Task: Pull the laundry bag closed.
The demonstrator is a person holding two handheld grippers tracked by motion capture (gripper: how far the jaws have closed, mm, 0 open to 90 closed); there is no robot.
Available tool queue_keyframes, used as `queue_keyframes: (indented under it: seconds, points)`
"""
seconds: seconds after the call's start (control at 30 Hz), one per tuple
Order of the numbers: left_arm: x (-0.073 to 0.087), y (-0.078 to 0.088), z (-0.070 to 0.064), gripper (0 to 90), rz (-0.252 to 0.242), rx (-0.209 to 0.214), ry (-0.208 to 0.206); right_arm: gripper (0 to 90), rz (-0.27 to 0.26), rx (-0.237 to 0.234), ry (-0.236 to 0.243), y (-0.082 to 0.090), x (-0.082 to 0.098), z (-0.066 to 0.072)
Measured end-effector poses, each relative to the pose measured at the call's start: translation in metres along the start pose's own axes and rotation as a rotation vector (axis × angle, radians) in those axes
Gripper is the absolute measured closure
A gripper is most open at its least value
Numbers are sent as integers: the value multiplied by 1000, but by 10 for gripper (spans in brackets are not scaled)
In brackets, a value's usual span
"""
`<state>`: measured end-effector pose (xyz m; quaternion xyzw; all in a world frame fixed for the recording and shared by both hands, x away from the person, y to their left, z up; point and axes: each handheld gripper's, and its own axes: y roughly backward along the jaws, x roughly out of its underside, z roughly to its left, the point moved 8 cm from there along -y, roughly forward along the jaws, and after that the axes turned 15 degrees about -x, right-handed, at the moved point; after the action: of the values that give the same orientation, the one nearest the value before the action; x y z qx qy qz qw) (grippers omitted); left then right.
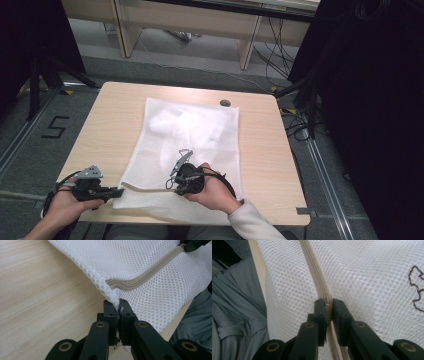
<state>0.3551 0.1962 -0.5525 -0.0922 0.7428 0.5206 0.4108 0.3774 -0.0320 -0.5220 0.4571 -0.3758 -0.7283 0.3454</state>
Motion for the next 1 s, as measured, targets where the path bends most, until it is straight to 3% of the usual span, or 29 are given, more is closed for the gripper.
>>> queue_keyframes:
  seconds: [0.27, 0.3, 0.53, 1.0]
  points:
    - [1, 1, 1, 860, 11, 3, -7, 824, 0, -2, 0, 2, 3, -1]
    - [0, 0, 0, 859, -1, 0, 0, 823, 8, 20, -5, 3, 5, -3]
    - [1, 1, 1, 860, 12, -2, -6, 823, -5, 1, -14, 6, 8, -3]
    - [1, 1, 1, 860, 12, 3, -5, 823, 1, 14, -27, 10, 13, -4]
